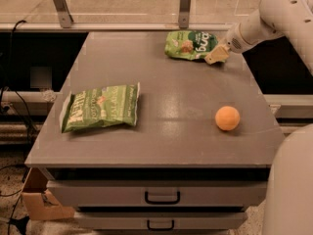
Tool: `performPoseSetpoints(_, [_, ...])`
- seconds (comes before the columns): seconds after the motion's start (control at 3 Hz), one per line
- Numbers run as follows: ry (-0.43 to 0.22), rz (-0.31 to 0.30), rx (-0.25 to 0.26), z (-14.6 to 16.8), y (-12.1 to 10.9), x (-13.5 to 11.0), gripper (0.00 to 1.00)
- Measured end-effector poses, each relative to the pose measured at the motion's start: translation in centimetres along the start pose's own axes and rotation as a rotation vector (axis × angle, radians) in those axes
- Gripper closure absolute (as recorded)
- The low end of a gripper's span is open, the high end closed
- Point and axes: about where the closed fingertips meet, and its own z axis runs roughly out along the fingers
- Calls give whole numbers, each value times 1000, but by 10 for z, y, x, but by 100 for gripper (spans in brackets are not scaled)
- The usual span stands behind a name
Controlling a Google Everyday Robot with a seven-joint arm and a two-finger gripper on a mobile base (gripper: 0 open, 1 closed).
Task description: Move green rice chip bag near orange
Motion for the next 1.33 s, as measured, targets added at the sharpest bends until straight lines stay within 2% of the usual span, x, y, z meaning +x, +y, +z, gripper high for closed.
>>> performPoseSetpoints(0.67, [13, 6, -14, -1, 7, -9, 94])
performPoseSetpoints(1.0, [67, -36, 13, -7, 7, -12, 100])
performPoseSetpoints(1.33, [118, -74, 47, -14, 4, -14, 100])
